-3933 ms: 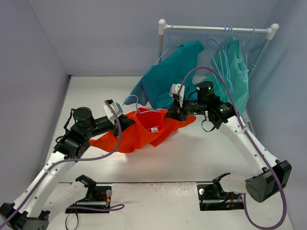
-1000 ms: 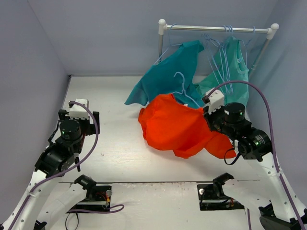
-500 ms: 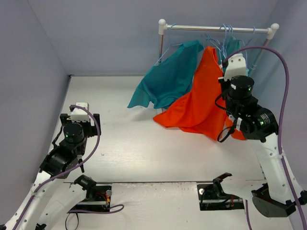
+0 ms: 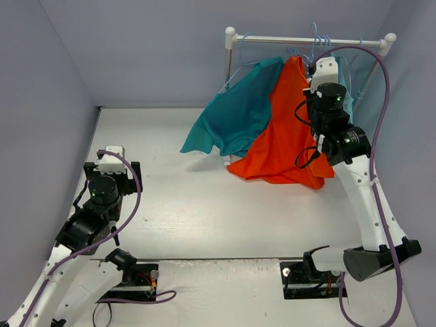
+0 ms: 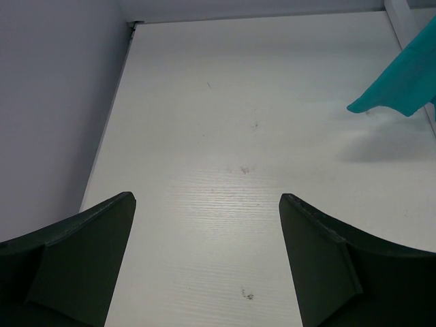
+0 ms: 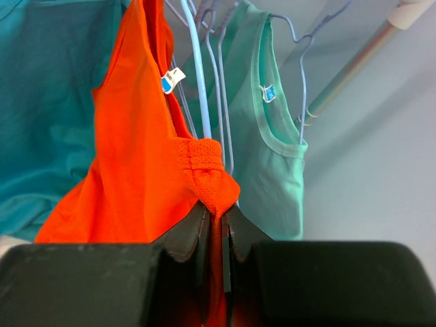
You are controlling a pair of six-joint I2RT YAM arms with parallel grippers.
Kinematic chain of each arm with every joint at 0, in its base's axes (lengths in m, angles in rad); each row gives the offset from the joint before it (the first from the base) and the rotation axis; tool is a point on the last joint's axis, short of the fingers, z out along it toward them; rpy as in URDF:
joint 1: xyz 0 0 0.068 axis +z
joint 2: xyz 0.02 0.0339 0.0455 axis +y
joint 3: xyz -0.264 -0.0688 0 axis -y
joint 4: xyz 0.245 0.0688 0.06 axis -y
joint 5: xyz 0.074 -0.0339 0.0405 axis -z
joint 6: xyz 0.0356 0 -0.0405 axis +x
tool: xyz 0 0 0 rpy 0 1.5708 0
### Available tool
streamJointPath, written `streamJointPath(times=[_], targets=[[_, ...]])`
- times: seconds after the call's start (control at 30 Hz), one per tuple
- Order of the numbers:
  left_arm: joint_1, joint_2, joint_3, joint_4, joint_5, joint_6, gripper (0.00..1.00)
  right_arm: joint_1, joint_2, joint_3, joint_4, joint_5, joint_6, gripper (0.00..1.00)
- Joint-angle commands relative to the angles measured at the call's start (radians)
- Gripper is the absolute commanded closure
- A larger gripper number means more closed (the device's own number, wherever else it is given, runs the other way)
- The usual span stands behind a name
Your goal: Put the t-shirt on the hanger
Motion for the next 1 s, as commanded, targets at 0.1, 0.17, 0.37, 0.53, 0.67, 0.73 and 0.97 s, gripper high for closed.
streamJointPath(times=[0.1, 0.17, 0.37, 0.53, 0.67, 0.73, 0.97], targets=[[0.019, -0.005, 0.004, 0.054, -0.015, -0.020, 0.18, -0.044, 0.085, 0.070, 0.208, -0.085, 0.023, 1.00], [0.023, -0.005, 0.004, 0.053, -0.017, -0.020, 0.18, -0.046, 0.104, 0.076, 0.228, -0.094, 0.025, 1.00], [0.041, 0.002, 0.005, 0.052, -0.004, -0.023, 0.18, -0.045, 0.155, 0.069, 0.302, -0.147, 0.049, 1.00], [0.046, -0.002, 0.004, 0.051, 0.000, -0.025, 0.18, -0.044, 0.186, 0.050, 0.330, -0.164, 0.068, 1.00], [0.053, -0.005, 0.004, 0.052, 0.005, -0.027, 0.18, -0.044, 0.204, 0.017, 0.352, -0.166, 0.083, 1.00], [0.056, -0.005, 0.004, 0.051, 0.009, -0.027, 0.18, -0.044, 0.205, -0.012, 0.359, -0.160, 0.096, 1.00], [0.057, -0.007, 0.002, 0.051, 0.009, -0.032, 0.18, -0.044, 0.182, -0.161, 0.437, -0.090, 0.143, 1.00]])
